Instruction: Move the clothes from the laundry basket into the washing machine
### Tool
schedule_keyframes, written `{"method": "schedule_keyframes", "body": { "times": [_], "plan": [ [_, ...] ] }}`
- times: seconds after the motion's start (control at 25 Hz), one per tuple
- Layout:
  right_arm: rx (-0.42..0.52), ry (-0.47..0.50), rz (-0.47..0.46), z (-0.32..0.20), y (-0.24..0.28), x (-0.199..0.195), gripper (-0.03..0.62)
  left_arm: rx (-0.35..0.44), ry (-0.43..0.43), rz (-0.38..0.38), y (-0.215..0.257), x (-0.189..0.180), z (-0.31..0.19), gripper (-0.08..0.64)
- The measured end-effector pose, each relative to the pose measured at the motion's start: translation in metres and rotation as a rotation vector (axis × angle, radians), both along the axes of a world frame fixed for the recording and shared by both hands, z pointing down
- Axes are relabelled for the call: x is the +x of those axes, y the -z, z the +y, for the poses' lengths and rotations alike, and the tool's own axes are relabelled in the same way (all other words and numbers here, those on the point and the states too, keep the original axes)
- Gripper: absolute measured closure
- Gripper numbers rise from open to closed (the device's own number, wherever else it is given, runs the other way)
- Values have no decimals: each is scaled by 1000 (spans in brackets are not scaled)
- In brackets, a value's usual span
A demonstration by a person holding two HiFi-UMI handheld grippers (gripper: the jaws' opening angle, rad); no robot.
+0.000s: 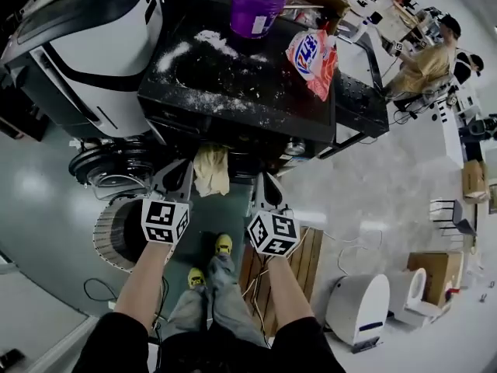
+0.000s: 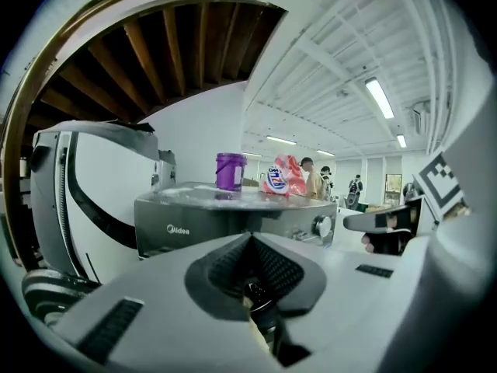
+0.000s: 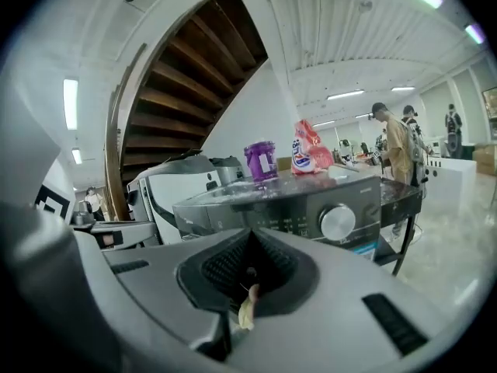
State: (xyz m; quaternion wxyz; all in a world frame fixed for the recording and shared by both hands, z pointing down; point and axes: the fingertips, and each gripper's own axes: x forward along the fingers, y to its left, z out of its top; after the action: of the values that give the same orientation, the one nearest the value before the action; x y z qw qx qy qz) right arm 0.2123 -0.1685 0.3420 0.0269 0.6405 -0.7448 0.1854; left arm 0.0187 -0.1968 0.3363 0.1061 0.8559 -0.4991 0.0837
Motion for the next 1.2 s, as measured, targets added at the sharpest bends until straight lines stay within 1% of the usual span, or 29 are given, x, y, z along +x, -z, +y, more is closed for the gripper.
{"method": "schedule_keyframes", "body": {
  "times": [0.16, 0.24, 0.36, 0.48, 0.56, 0.76, 1.2],
  "plan": [
    [14, -26, 11, 22, 44, 0, 589, 34, -14, -12, 52, -9, 23, 548],
    [30, -29, 43, 32, 65, -2, 589, 47, -18, -10, 72, -15, 35, 548],
    [74, -2, 122, 45, 100, -11, 589, 62, -10, 20, 101, -23, 49, 548],
    [105, 26, 148, 53, 130, -27, 589, 75, 7, 48, 129, -38, 58, 548],
    [110, 29, 161, 63, 146, -33, 589, 86, 7, 36, 146, -46, 65, 548],
    [92, 11, 121, 79, 173, -27, 589, 114, -7, 4, 182, -54, 82, 548],
    [112, -38, 94, 105, 210, 10, 589, 150, -12, -16, 218, -52, 97, 548]
  ]
}}
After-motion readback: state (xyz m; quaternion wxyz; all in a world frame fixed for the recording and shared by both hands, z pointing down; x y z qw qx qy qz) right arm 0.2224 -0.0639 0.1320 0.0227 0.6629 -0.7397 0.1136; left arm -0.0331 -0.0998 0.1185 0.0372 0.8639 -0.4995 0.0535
